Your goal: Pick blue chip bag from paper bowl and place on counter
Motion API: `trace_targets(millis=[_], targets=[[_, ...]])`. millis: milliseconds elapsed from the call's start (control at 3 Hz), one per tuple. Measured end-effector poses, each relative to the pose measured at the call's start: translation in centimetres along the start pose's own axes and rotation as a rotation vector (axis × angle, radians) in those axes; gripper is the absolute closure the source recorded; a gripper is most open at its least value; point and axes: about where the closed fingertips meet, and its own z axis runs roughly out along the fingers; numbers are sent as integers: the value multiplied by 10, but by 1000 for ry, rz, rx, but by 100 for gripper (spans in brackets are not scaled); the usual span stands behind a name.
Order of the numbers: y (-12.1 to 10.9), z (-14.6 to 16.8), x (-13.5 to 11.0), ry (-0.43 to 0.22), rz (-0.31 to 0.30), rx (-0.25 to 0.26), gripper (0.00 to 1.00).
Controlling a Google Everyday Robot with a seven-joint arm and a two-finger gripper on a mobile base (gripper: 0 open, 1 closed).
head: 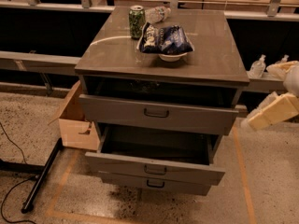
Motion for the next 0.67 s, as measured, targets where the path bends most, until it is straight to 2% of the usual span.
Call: trace_targets(millis=[333,667], targets=[[-45,11,-21,-194,29,99,0],[-63,10,-30,-231,36,167,0]])
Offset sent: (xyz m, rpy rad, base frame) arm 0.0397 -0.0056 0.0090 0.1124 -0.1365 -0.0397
